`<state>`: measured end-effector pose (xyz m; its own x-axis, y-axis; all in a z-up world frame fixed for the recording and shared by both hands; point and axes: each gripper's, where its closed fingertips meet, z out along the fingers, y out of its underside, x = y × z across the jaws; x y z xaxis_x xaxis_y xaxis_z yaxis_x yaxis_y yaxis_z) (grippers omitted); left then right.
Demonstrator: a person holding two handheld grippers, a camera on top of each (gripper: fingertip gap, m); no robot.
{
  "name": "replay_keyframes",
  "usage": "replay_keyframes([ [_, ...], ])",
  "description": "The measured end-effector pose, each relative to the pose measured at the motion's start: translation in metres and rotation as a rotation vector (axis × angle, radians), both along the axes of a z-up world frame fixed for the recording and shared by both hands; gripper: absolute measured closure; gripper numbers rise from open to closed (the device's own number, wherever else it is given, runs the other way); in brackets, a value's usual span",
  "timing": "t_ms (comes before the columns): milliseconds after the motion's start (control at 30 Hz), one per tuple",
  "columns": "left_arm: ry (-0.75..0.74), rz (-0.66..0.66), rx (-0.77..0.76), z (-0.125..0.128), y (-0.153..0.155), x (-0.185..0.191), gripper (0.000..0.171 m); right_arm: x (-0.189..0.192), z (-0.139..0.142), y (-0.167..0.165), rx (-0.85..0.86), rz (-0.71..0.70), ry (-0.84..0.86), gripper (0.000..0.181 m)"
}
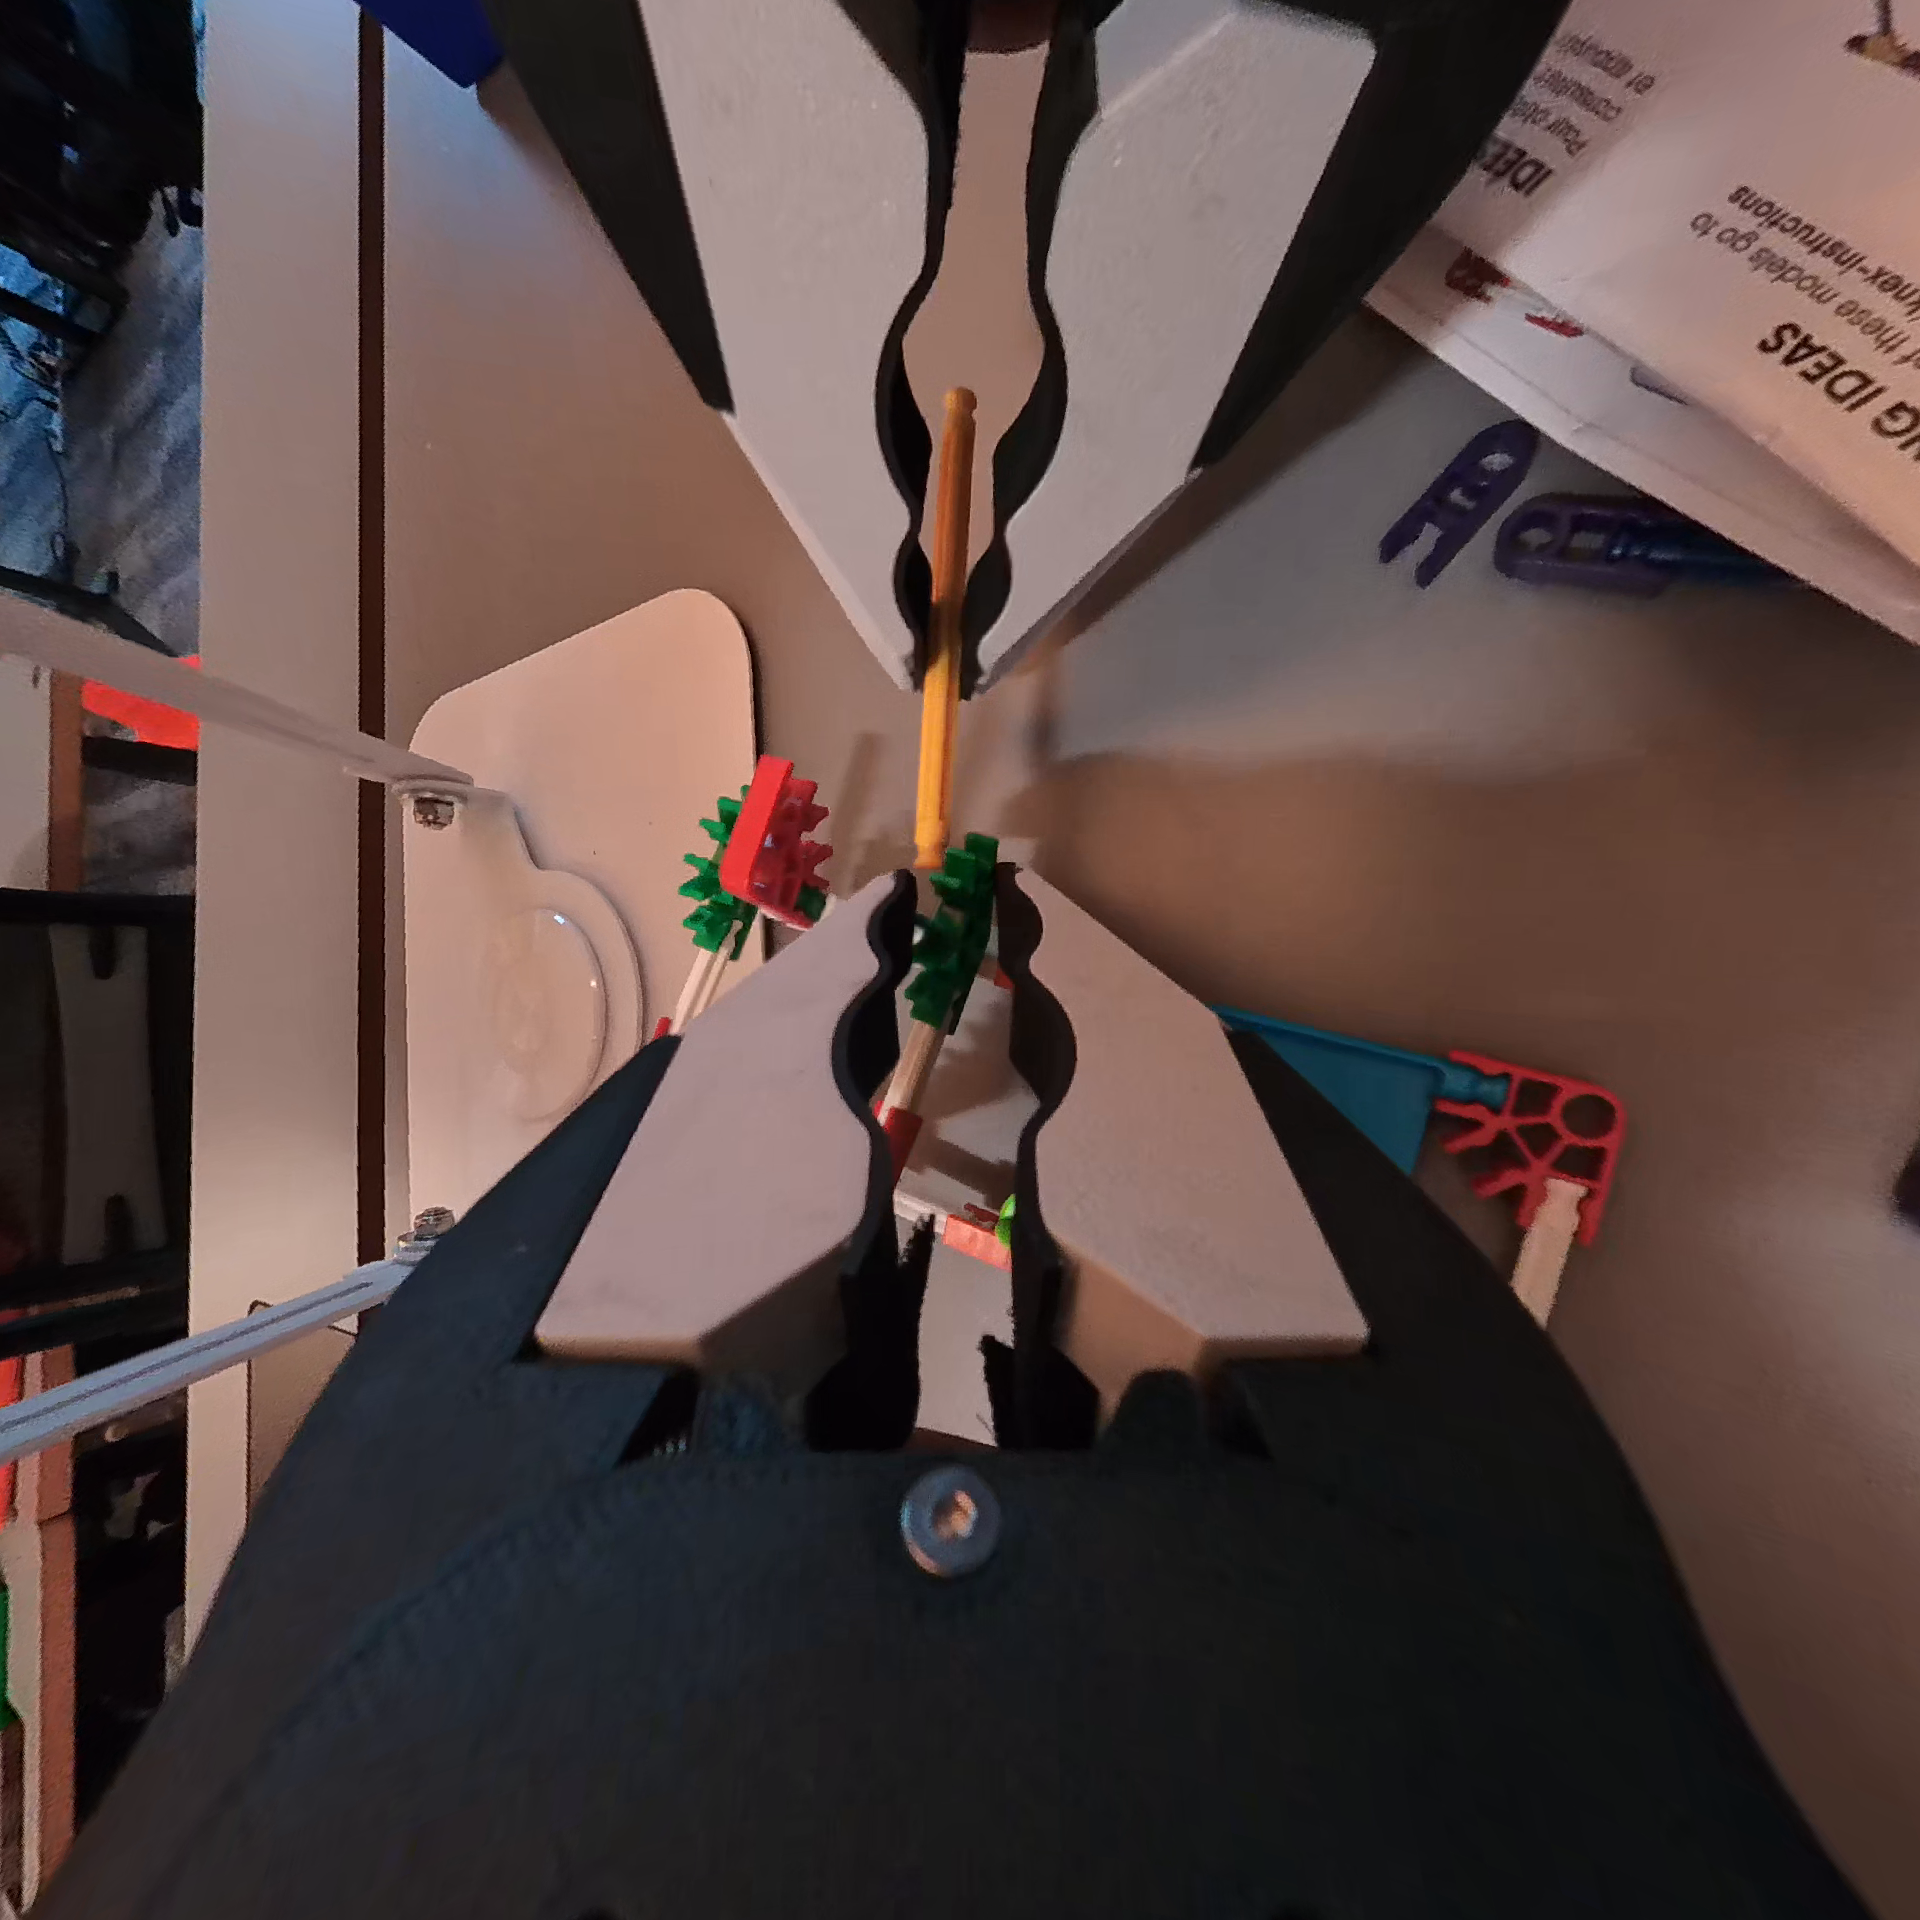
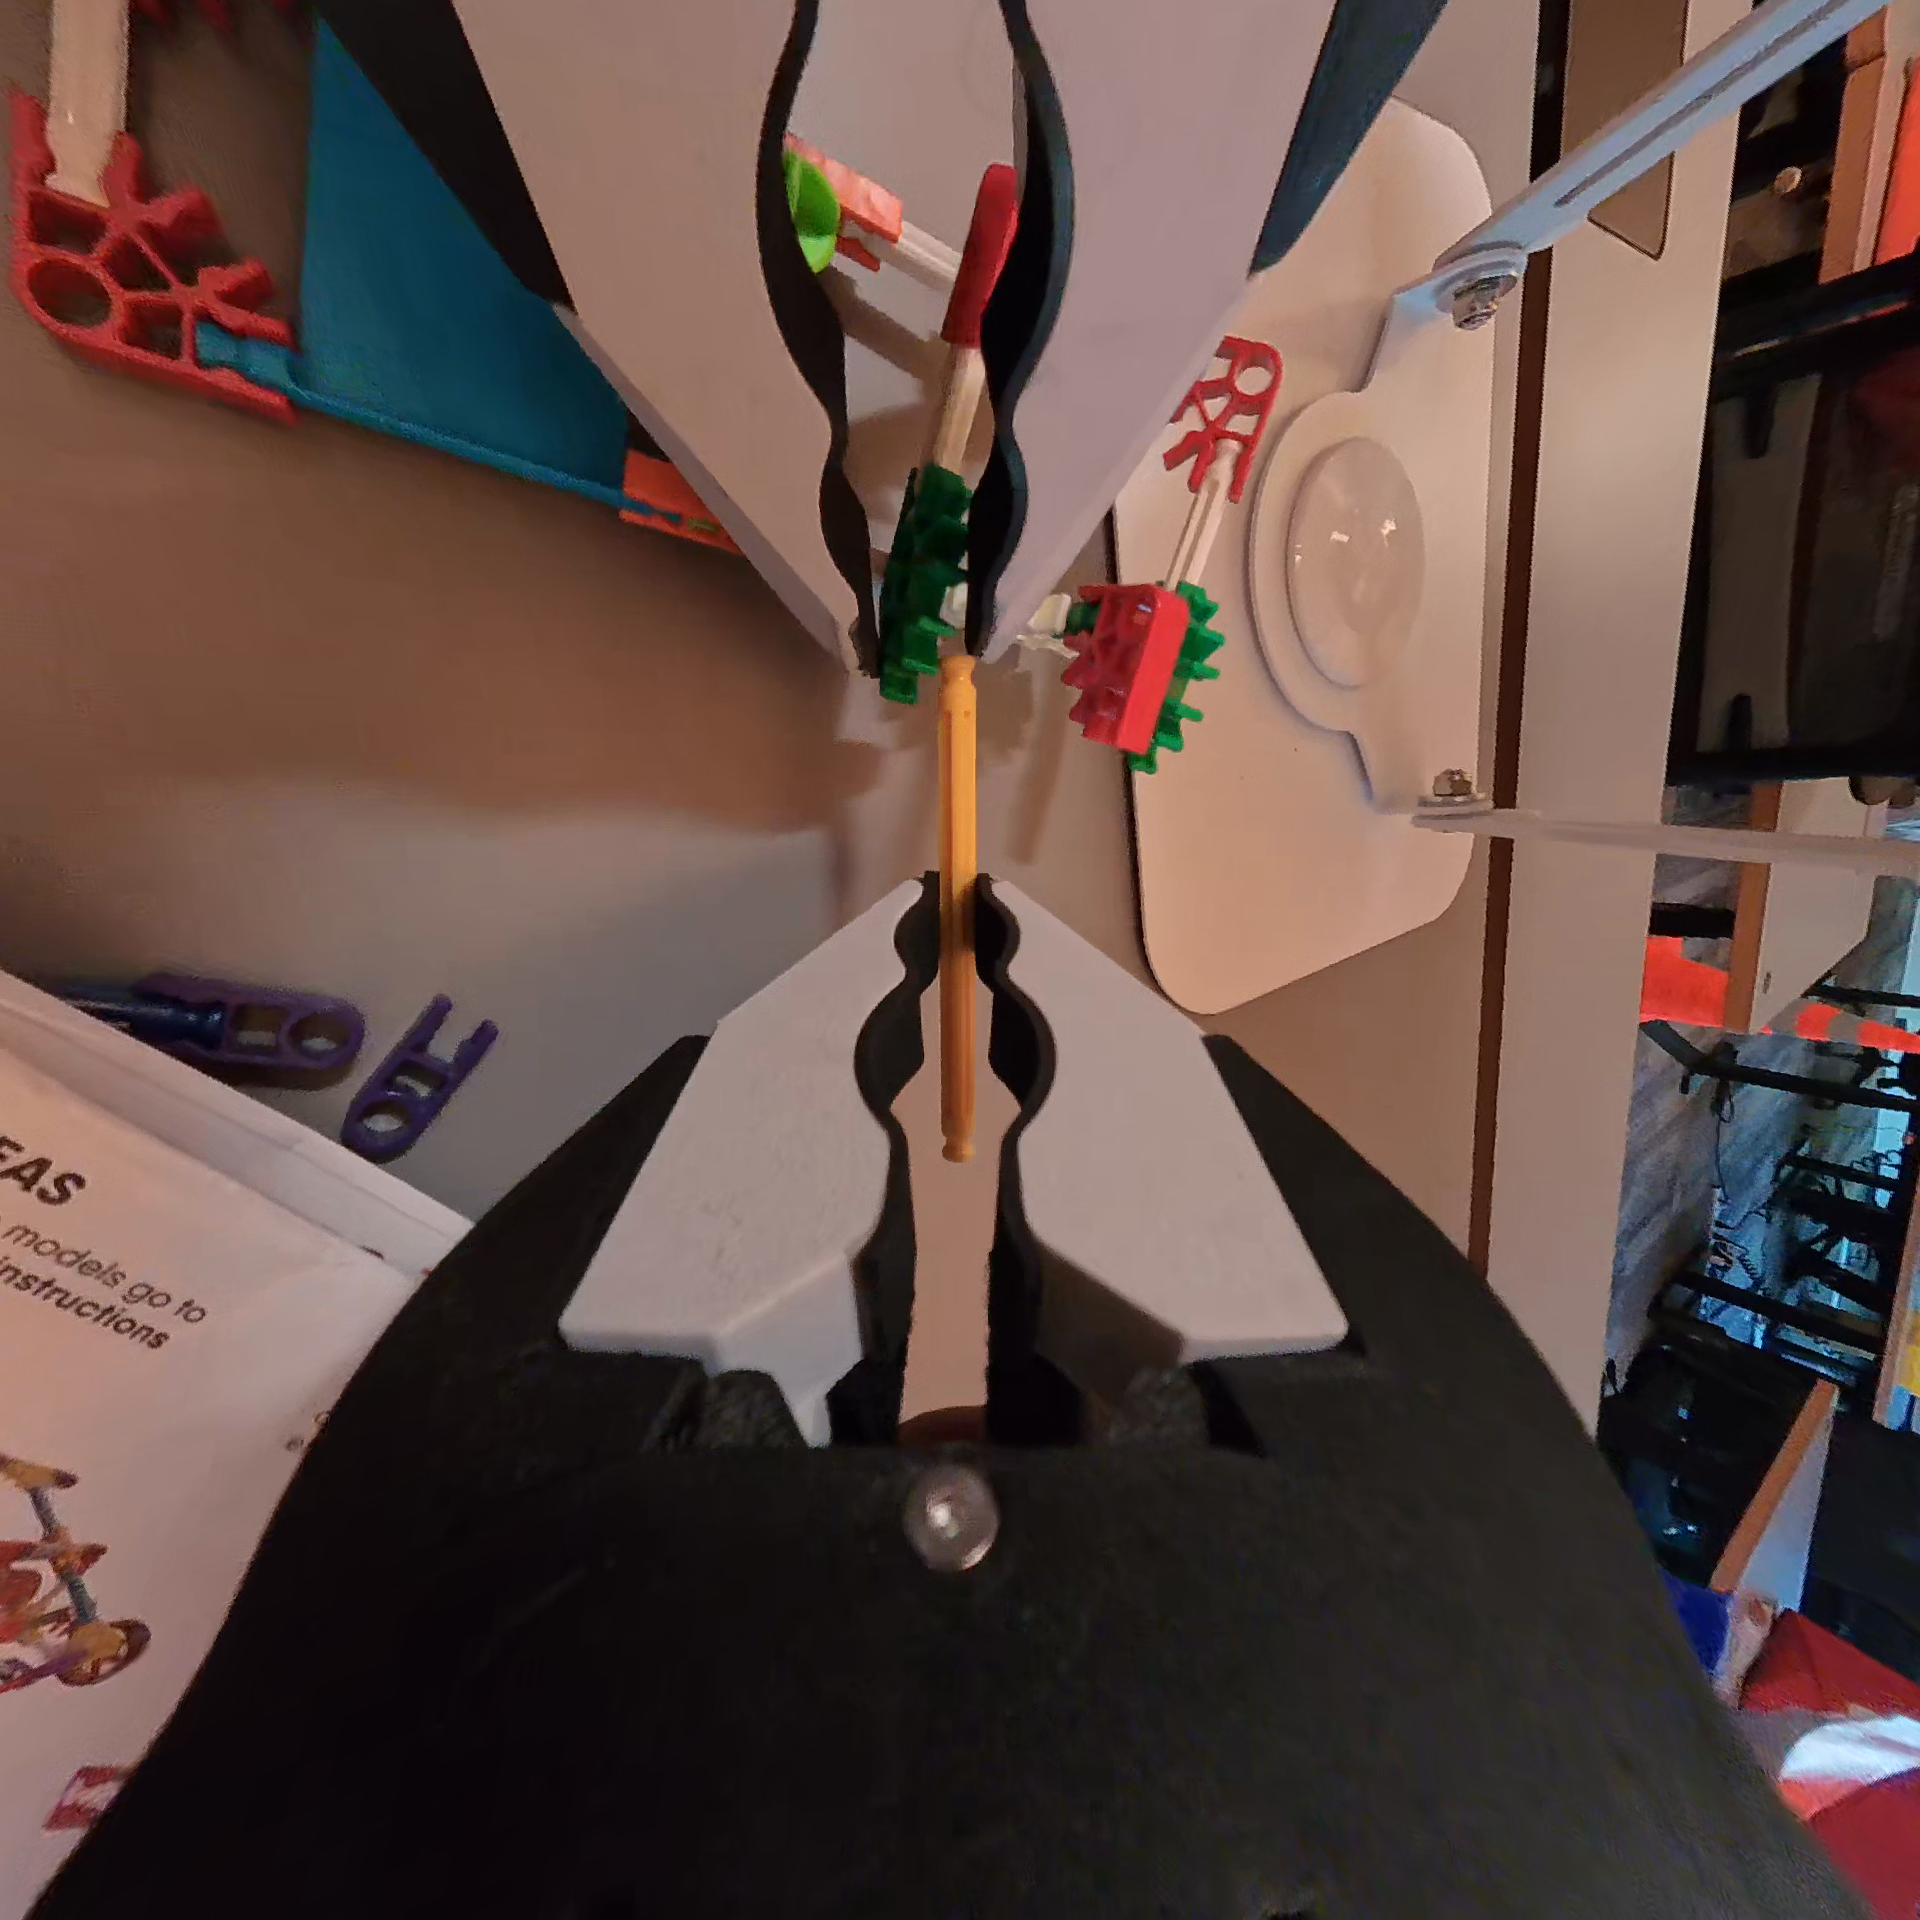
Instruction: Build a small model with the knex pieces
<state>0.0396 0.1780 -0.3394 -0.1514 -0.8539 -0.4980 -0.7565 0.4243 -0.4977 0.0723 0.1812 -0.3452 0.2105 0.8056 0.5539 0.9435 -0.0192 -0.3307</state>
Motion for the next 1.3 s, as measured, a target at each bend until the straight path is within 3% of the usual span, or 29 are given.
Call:
replay_keyframes([
  [567,-0.035,-0.022,-0.031,-0.005,0.001,0.0,0.158,-0.02,0.008,-0.009,-0.022,0.052,0.034,0.179],
  [967,-0.074,0.092,-0.027,-0.005,0.015,0.007,0.156,-0.002,0.025,-0.013,-0.111,0.041,0.183,0.179],
  [1300,-0.026,0.021,-0.1,-0.005,0.001,-0.011,0.142,-0.02,0.014,-0.013,-0.137,0.061,0.218,0.179],
])
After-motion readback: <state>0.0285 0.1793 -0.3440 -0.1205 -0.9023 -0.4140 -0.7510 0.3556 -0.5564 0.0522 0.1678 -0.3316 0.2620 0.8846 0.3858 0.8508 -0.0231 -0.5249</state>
